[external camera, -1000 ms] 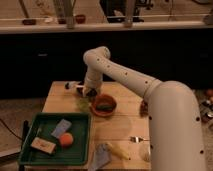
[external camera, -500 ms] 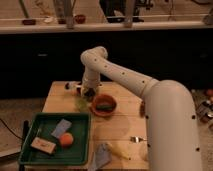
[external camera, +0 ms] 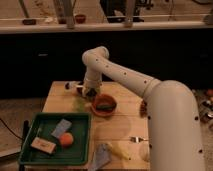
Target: Stack cups on top of each other
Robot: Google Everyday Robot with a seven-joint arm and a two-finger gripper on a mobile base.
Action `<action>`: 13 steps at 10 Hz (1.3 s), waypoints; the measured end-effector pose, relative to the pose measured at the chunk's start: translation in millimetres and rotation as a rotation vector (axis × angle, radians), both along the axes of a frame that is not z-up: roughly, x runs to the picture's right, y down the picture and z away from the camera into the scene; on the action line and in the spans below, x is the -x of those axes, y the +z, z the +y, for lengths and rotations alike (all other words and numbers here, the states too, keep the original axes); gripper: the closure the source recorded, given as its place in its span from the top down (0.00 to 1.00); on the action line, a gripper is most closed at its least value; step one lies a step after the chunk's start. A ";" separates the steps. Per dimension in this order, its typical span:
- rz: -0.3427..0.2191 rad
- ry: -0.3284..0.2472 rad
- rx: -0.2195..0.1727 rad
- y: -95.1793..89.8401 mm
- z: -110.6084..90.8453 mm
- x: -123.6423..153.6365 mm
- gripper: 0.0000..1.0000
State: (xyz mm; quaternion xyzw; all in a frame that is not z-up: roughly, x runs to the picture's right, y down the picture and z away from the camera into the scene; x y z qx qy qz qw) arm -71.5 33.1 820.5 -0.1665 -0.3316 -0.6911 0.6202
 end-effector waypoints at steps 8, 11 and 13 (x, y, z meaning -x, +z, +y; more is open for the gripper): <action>-0.078 -0.045 0.002 -31.5 -16.7 40.1 0.00; -0.117 -0.080 0.073 -34.6 -11.2 52.0 0.00; -0.137 -0.113 0.130 -36.4 -7.6 66.4 0.00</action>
